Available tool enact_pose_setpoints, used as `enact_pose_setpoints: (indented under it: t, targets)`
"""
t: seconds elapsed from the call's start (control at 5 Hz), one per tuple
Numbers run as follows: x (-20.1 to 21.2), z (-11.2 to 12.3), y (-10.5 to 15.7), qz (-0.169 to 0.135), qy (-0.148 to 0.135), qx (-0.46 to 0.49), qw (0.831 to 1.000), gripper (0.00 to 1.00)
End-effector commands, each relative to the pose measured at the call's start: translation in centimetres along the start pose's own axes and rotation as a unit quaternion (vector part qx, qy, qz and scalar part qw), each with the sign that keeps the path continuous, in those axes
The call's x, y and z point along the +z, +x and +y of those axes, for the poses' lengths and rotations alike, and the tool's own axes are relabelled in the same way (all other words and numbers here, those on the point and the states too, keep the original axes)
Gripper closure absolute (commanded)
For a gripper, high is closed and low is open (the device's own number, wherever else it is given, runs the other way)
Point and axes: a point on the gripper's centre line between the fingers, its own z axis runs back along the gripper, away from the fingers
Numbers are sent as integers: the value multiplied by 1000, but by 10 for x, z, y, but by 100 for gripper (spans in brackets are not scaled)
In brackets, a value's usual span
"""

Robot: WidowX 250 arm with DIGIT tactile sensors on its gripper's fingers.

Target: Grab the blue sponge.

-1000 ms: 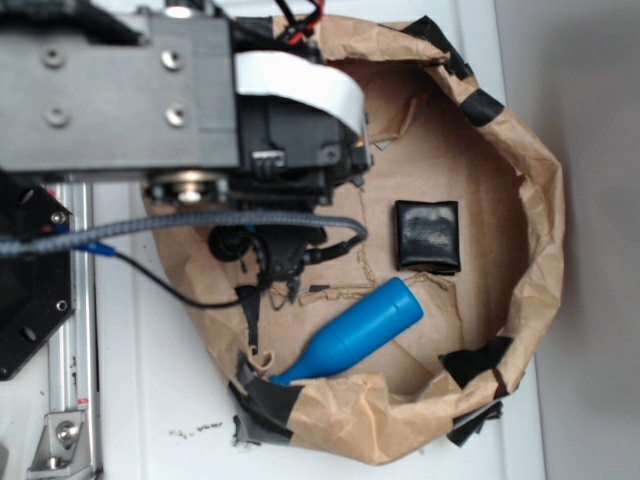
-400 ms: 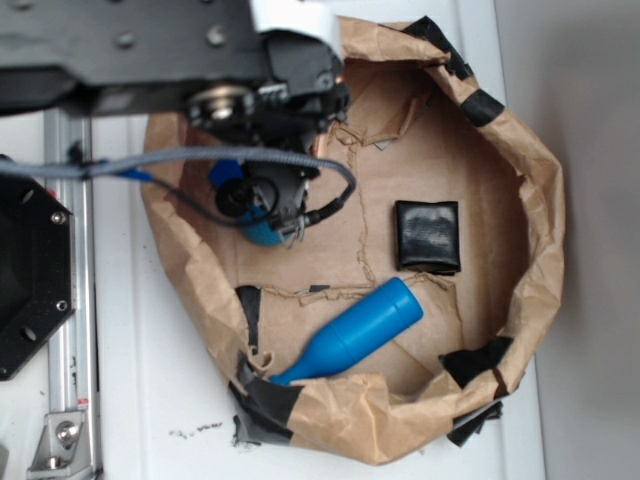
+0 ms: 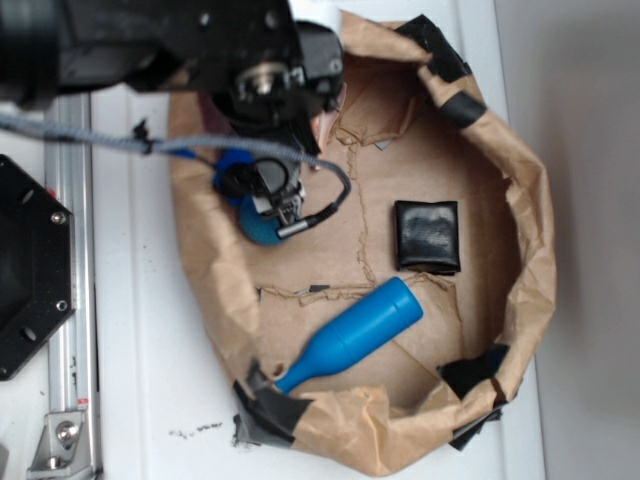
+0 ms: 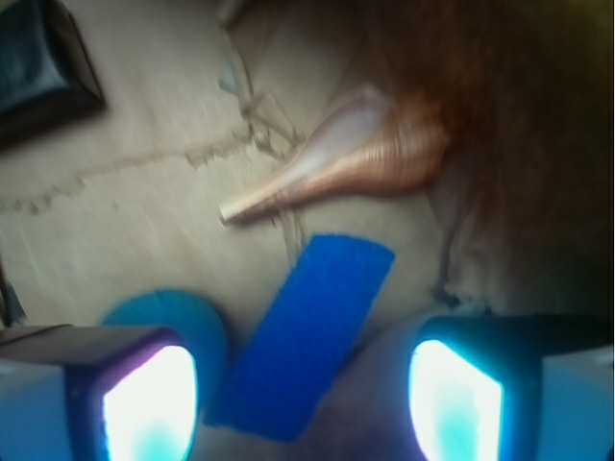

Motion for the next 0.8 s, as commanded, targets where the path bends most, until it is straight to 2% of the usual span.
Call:
enact_pose_setpoints:
  t: [0.0,0.2,0.4,0.6]
  targets:
    - [15,20,-2,-47,-35,93,994,0]
    - [9,9,4,-75,0,124,990,0]
    - [5,5,10,-85,43,170,981,0]
    - [-2,9,15,-73,43,182,980,0]
